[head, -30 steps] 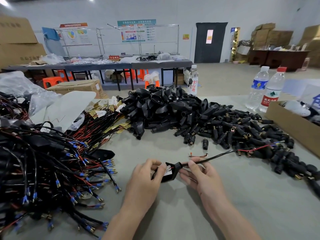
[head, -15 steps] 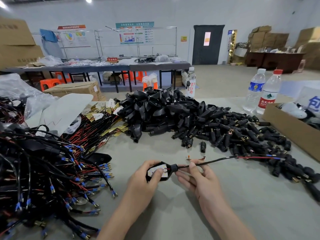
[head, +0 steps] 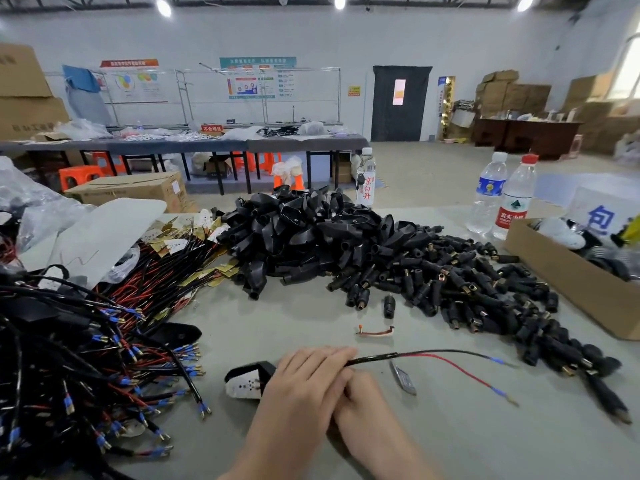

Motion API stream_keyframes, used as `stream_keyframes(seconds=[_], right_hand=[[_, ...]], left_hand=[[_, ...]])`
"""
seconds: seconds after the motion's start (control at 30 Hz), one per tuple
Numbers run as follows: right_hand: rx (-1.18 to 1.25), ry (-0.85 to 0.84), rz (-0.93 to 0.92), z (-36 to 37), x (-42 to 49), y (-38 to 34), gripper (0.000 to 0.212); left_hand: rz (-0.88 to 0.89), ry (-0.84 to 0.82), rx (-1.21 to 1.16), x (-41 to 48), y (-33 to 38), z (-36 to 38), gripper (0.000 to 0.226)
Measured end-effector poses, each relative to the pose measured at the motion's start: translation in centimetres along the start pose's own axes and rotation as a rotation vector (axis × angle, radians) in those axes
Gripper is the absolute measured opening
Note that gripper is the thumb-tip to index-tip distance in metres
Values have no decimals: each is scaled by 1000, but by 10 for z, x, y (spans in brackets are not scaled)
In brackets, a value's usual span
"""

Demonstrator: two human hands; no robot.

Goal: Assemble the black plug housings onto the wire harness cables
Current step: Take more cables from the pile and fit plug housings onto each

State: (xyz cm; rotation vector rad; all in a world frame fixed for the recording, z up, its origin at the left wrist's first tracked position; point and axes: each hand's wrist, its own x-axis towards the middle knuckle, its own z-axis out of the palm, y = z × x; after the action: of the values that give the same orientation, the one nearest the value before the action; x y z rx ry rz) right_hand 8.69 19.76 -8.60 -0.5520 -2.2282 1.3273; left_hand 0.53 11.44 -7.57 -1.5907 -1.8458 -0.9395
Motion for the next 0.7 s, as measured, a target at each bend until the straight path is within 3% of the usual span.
stream_keyframes(seconds=[0.13, 0.23, 0.3, 0.43, 0.5, 0.6, 0.7], right_hand=[[-129, -49, -44, -2, 2, -2, 30], [-268, 34, -213, -6, 2, 1, 18], [-457, 71, -256, -13, 4, 12, 23], [-652, 275, -109, -37, 4, 23, 22], [-672, 355, -49, -48, 4, 28, 23], [-594, 384, 55, -63, 8, 37, 28], [-369, 408, 170, -77, 19, 41, 32]], left_hand=[[-46, 18, -96, 2, -5, 3, 25], [-177, 35, -186, 1, -7, 5, 21], [-204, 38, -109, 0, -10, 4, 22], [-244, -71, 190, -4, -20, 0, 31], [-299, -143, 298, -10, -24, 2, 25], [-374, -241, 370, -15, -26, 6, 24], [-413, -320, 406, -15, -28, 8, 22]])
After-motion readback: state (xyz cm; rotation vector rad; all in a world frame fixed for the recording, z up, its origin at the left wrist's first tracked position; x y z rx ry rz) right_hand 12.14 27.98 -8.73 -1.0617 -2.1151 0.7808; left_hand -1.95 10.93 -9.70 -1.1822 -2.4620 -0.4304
